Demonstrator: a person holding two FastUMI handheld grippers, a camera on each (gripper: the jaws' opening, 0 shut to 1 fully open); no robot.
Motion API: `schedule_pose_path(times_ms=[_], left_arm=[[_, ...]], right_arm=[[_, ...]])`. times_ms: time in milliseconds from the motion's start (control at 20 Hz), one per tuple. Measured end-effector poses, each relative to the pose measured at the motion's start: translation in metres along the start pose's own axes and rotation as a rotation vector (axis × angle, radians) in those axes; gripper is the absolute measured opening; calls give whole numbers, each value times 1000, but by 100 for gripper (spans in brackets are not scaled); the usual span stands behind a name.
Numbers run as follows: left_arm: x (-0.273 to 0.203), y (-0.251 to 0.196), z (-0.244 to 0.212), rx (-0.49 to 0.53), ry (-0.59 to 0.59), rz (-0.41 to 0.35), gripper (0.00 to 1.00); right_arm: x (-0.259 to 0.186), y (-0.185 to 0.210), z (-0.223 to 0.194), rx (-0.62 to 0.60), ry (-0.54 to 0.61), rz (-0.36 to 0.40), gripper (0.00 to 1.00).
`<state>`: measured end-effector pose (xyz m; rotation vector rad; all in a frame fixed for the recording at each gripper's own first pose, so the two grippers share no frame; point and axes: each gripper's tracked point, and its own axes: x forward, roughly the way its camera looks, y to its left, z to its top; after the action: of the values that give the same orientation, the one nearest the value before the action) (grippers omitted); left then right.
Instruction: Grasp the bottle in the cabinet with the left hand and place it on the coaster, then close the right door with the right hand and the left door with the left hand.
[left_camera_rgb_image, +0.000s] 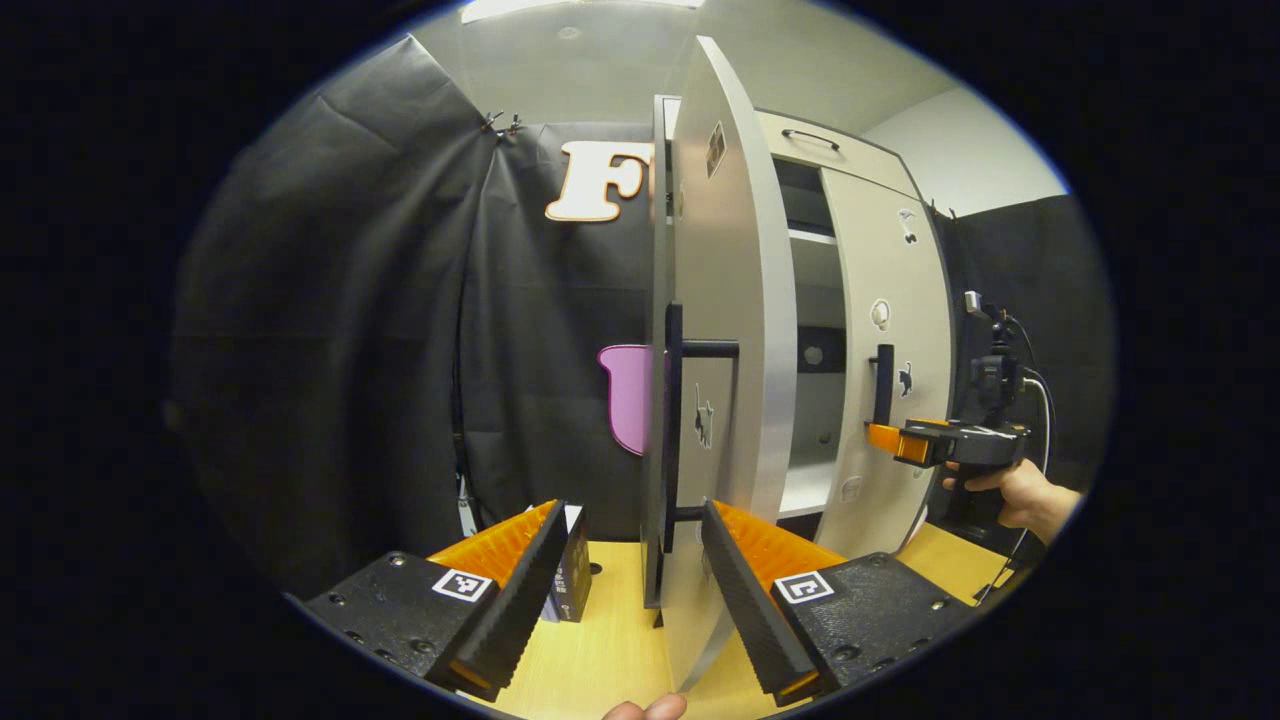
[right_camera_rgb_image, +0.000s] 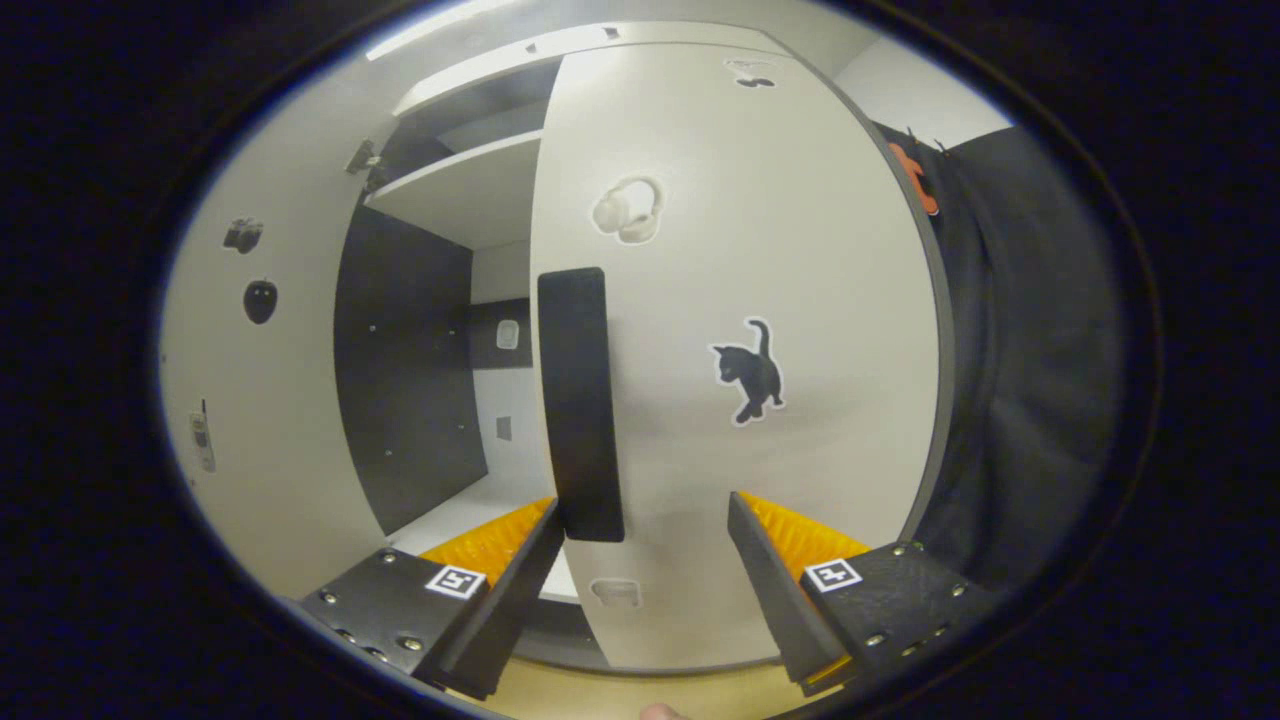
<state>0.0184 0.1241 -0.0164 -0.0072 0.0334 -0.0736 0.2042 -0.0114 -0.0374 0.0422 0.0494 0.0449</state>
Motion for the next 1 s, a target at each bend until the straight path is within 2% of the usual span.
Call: schedule_pose_path(times_ms=[250,400,450,500,600,900,950,1000], left_arm=[[7,-32,-2,-26,8,-74,88],[13,-54,-3,-17,7,-120,88],[15,-61,-3,-17,8,-134,88],[20,-68,-4,-17,8,-144,88],[27,-75,-13,-6,36,-141,88],[42,-106,-13,-41,16,-182,88],[45,-111,-11,-36,8,-186,82],[49,-115,-12,-18,7,-184,88]], right_arm=[[-39,-12,0,-16,15,30,100],[-60,-20,-10,29,59,45,97],[-66,-22,-12,44,67,54,100],[-72,-25,-15,49,72,55,97],[-84,-31,-16,55,74,55,100],[-103,-43,-16,56,71,55,100],[-105,-44,-17,61,71,55,100],[-108,-45,-17,64,70,55,100]])
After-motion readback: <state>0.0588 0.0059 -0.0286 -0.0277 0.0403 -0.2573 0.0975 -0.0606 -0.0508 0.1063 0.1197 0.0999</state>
